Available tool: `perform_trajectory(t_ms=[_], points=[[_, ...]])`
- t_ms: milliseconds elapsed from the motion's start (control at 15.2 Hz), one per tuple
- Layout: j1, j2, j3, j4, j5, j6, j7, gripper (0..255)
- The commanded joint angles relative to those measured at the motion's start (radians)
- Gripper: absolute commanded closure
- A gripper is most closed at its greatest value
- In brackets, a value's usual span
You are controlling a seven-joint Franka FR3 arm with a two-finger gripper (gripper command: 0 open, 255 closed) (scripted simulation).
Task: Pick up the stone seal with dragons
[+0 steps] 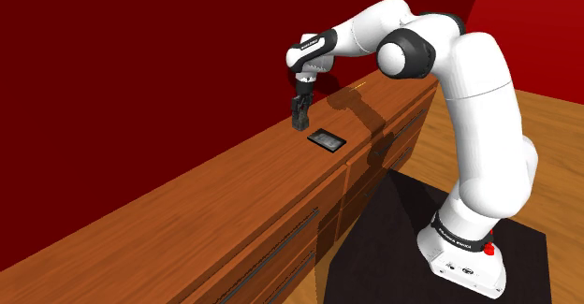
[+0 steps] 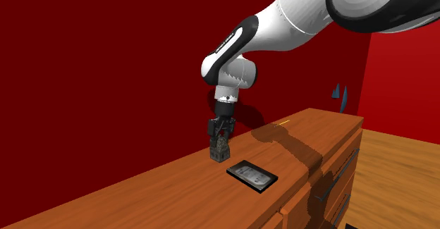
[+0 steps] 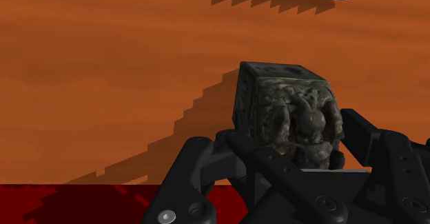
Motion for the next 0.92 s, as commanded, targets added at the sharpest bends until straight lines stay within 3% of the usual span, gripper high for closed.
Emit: perform_trajectory(t_ms=[0,330,858], points=[[0.001,0.001,0.001,-0.001,0.0,0.0,0.0,255],[0.001,0.002,0.001,0.0,0.001,0.001,0.0,255],[0.004,-0.043,-0.008,0.038,-0.018,-0.079,0.023,255]])
